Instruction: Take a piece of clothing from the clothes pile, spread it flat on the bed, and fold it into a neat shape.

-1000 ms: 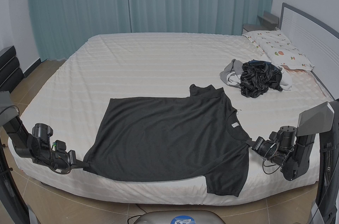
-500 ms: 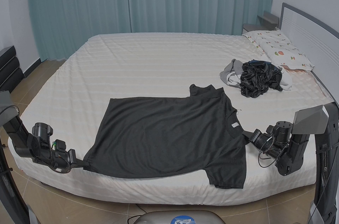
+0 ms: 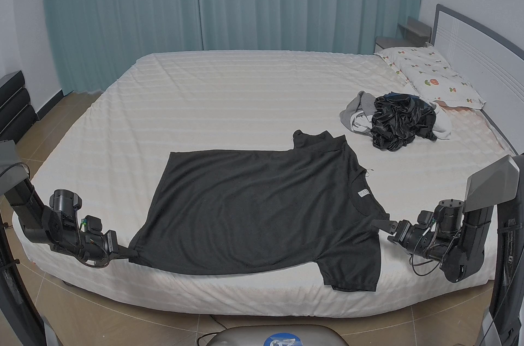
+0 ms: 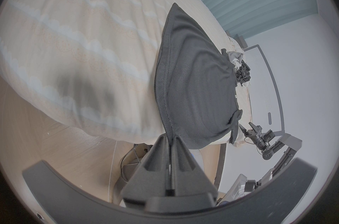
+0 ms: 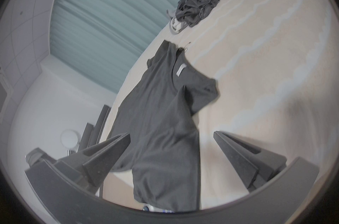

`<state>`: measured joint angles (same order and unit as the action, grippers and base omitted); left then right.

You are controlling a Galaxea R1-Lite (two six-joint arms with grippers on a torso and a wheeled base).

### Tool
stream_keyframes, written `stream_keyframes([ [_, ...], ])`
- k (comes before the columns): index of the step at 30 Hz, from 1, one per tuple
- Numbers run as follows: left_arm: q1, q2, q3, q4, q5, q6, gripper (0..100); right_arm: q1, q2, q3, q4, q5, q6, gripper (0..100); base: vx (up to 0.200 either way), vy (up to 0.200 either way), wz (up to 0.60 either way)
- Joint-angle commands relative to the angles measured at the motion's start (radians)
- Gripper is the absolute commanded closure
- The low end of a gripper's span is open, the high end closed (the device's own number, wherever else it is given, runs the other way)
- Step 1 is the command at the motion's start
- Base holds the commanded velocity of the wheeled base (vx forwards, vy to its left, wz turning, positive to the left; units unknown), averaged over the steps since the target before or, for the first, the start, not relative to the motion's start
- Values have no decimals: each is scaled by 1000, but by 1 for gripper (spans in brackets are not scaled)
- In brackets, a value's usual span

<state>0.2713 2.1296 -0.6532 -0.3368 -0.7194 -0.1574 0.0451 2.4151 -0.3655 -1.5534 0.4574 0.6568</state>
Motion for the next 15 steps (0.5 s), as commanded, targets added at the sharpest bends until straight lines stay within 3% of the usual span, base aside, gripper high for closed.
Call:
stream_keyframes([
  [1, 0, 0, 0, -1, 0, -1, 100, 32, -8, 59, -13, 26, -51, 0, 0, 0, 0],
  [7, 0, 0, 0, -1, 0, -1, 100, 101, 41, 57, -13, 7, -77, 0, 0, 0, 0],
  [15, 0, 1, 0, -1, 0, 1, 100, 96, 41, 50, -13, -22, -77, 0, 0, 0, 0],
])
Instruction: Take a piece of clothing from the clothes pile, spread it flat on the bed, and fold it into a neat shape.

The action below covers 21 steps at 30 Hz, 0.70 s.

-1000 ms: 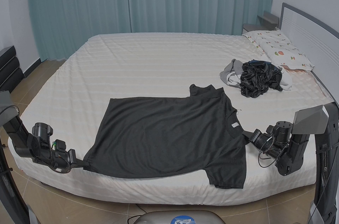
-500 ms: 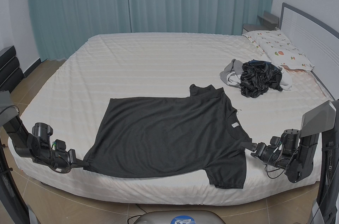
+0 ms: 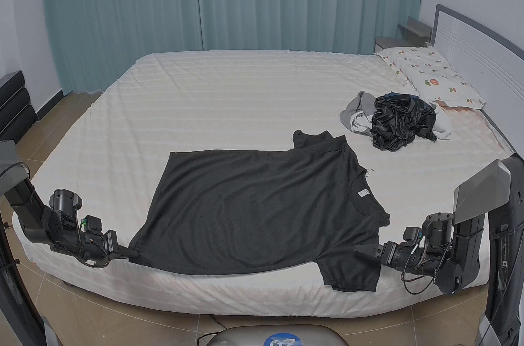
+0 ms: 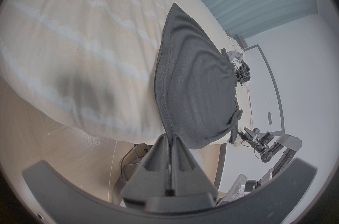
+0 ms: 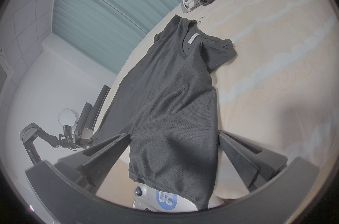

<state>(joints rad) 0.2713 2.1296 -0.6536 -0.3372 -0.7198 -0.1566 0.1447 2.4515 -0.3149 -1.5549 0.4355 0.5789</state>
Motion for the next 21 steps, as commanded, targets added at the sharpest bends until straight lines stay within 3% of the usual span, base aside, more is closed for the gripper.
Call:
stream_keyframes([
  [1, 0, 1, 0, 0, 0, 0, 100, -8, 1, 0, -11, 0, 2, 0, 0, 0, 0],
  [9, 0, 0, 0, 0, 0, 0, 100, -8, 23, -20, -11, -3, -1, 0, 0, 0, 0],
  [10, 0, 1, 0, 0, 0, 0, 100, -8, 24, -20, -11, -3, -2, 100, 0, 0, 0],
  [16, 0, 0, 0, 0, -1, -3, 100, -14, 18, 10, -10, -6, -31, 100, 0, 0, 0],
  [21, 6, -14, -18, 4, -52, -74, 100, -31, 15, 33, -11, -24, -94, 100, 0, 0, 0],
])
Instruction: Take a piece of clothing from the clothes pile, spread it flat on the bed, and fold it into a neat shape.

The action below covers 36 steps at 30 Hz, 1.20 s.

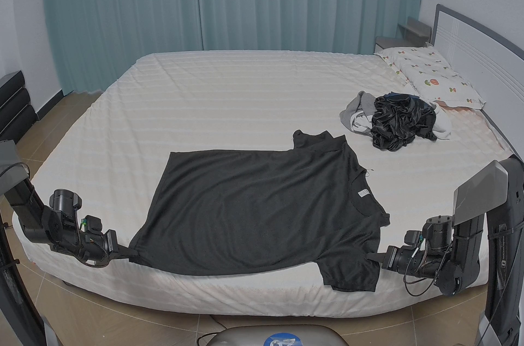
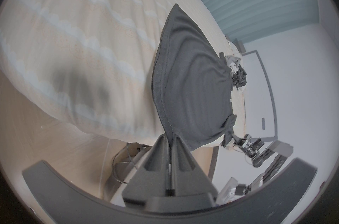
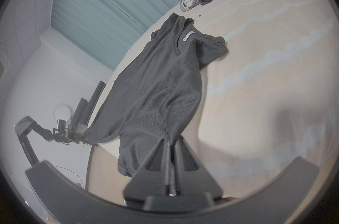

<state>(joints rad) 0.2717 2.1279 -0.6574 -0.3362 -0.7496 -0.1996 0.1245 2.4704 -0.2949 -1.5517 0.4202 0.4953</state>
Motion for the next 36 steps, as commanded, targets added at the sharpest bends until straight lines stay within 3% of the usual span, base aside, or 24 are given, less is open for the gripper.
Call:
stream_keyframes([
  [1, 11, -17, -14, 2, -25, -52, 100, -9, -16, 8, -13, -12, -11, 100, 0, 0, 0],
  [5, 12, -22, -18, -3, -25, -78, 100, -2, -53, 22, -11, -14, -12, 100, 0, 0, 0],
  [16, 11, -57, -1, 11, 3, -32, 100, -14, -140, 180, -13, -32, -11, 100, 0, 0, 0],
  [19, 7, -65, 2, 11, 39, -26, 100, -16, -174, 215, -13, -32, -15, 100, 0, 0, 0],
  [23, 6, -65, 12, 11, 145, 12, 100, -19, -228, 273, -11, -32, -18, 100, 0, 0, 0],
  [36, -11, -103, 61, 77, 299, 180, 100, -2, -245, 295, 30, -34, -20, 100, 0, 0, 0],
])
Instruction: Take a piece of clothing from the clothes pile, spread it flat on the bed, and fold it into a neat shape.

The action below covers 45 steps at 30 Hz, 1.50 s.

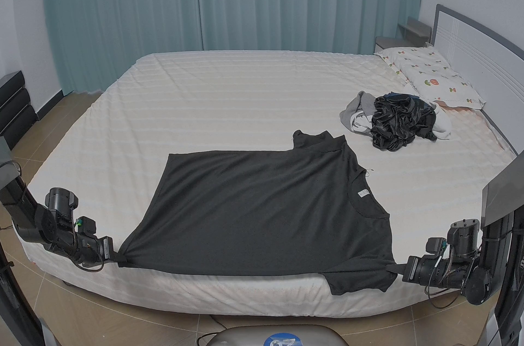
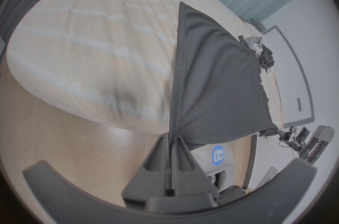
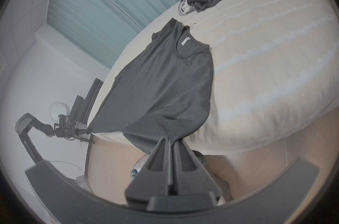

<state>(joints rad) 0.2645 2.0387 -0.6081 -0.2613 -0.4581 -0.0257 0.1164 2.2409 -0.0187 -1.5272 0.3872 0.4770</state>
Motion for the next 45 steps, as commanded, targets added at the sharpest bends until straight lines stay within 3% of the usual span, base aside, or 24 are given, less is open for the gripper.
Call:
stream_keyframes([
  [1, -5, -14, 19, 2, 24, 24, 100, 6, -26, 19, 30, -1, -1, 100, 0, 0, 0],
  [10, -5, -20, 68, 4, 38, 127, 100, -11, -96, 19, 200, 1, -61, 100, 0, 0, 0],
  [18, -10, -51, 103, 28, 119, 178, 100, -14, -152, 19, 366, 1, -129, 100, 0, 0, 0],
  [31, -42, -111, 60, 263, 182, 201, 100, -17, -198, 19, 438, -2, -135, 100, 0, 0, 0],
  [40, -42, -130, 11, 258, 156, 127, 100, -14, -310, 5, 368, 42, -87, 100, 0, 0, 0],
  [45, -42, -149, -44, 258, 65, 13, 100, -14, -308, -70, 315, 39, -35, 100, 0, 0, 0],
])
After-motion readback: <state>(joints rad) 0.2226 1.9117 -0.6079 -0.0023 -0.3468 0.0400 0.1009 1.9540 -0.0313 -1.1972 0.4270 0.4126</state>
